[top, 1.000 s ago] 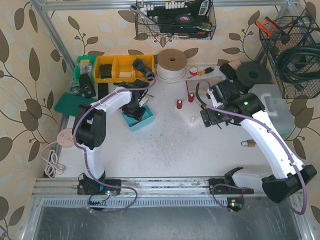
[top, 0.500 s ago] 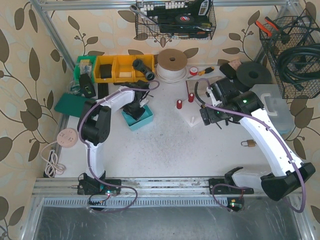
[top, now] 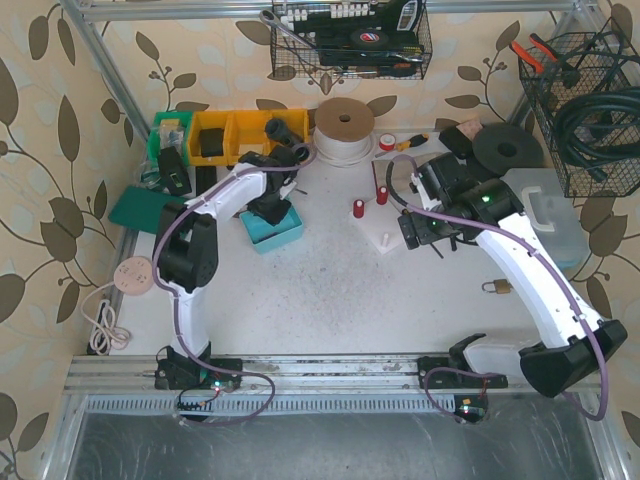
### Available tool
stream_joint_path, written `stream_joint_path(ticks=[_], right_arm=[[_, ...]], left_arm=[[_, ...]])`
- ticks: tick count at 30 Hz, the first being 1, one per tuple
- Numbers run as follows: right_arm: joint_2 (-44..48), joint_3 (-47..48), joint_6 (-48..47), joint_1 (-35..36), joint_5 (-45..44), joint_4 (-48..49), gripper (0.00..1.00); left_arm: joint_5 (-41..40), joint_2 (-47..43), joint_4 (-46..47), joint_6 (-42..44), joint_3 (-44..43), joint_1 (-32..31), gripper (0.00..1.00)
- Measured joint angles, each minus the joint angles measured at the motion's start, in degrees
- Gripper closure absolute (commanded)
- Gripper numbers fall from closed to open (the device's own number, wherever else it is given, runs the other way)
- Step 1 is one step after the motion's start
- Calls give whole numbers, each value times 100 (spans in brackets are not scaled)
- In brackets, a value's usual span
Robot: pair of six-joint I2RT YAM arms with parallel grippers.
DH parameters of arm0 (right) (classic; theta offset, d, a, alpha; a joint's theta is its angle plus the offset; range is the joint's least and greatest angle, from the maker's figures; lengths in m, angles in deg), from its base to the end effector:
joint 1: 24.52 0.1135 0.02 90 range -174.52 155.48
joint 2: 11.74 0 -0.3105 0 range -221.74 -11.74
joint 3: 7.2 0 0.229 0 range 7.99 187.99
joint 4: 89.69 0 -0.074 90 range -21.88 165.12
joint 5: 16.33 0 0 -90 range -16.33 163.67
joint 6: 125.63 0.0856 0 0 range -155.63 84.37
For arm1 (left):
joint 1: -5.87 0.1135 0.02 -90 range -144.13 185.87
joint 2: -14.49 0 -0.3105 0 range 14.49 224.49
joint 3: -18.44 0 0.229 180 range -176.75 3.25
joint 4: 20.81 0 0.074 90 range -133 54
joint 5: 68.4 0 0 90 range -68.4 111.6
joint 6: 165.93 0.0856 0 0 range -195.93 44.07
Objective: Install the large spring
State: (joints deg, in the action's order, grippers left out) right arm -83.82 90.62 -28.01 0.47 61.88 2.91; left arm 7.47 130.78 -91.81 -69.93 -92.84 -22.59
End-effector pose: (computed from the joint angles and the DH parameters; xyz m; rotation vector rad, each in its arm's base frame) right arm 0.1938 0.0710 0.3695 -0.3269 2.5905 -0.0736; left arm 0.3824 -0.1835 0.2195 0.8006 2.7274 0.2776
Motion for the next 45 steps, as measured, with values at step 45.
stream_joint_path(ticks=[45], right_arm=[[1412, -688, 96, 13, 404, 345, 2]], left_arm=[[1108, 409, -542, -5786, 63, 223, 44]])
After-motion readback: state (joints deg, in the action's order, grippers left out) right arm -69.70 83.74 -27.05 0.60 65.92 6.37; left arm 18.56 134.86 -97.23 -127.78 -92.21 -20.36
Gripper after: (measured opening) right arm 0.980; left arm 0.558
